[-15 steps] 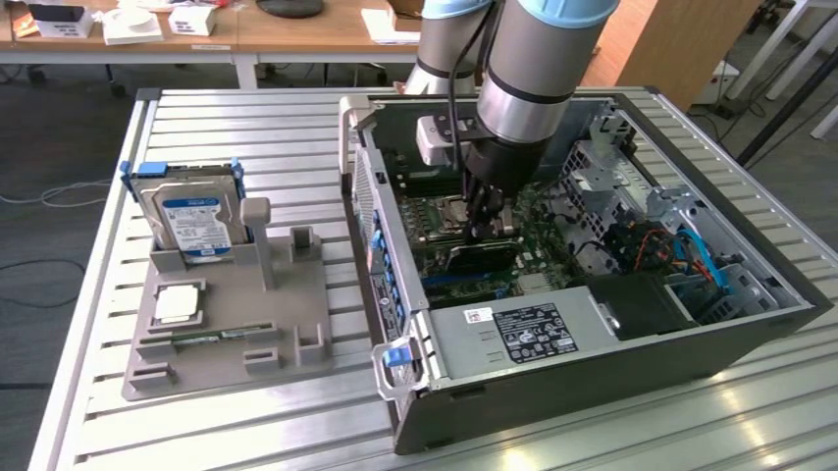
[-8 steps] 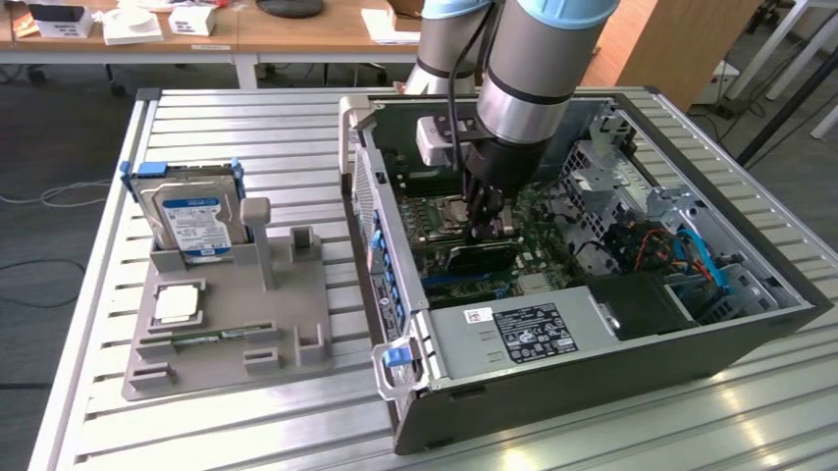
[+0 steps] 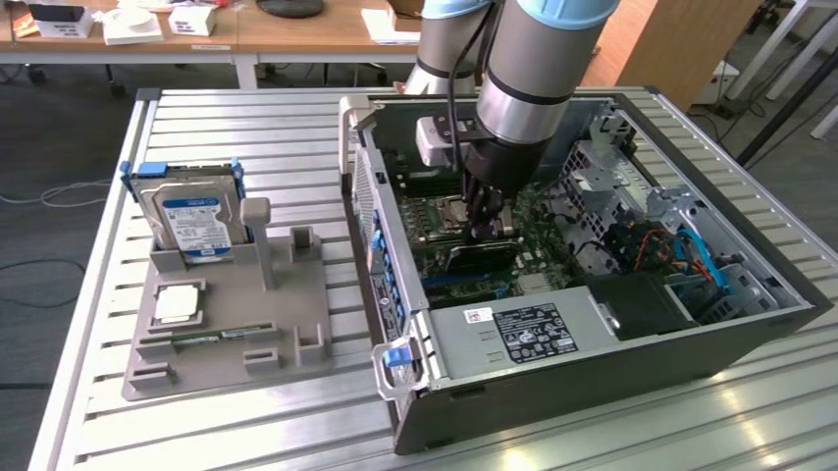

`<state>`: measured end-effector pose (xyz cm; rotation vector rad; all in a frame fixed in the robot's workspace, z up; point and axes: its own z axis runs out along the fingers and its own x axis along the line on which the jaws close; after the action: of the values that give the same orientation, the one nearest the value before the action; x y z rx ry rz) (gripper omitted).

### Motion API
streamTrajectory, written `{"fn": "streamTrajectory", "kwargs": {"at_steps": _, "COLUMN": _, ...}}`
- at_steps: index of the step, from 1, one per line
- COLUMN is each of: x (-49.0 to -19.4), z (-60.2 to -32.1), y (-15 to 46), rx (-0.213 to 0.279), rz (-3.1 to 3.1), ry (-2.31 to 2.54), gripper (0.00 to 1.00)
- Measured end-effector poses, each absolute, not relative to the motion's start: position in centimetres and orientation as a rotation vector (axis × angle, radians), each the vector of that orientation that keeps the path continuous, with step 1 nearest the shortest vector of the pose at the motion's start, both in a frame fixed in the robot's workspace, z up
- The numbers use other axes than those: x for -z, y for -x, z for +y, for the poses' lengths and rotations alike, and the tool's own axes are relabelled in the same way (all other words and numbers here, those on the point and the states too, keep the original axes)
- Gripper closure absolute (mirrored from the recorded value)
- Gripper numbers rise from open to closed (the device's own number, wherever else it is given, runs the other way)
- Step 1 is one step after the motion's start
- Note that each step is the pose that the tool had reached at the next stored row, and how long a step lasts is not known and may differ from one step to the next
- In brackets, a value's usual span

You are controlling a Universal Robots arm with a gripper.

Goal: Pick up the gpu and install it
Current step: 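Press down on the gpu until it lock into place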

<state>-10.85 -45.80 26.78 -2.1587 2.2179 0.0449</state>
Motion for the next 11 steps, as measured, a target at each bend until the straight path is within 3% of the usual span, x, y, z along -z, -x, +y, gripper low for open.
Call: {"fn": "streamTrajectory", "kwargs": {"at_steps": 11, "x": -26.81, "z": -45.8, "y": 10.85, "rx": -0.045, "rz": 2.218, "ry": 2.159, "gripper": 0.89}}
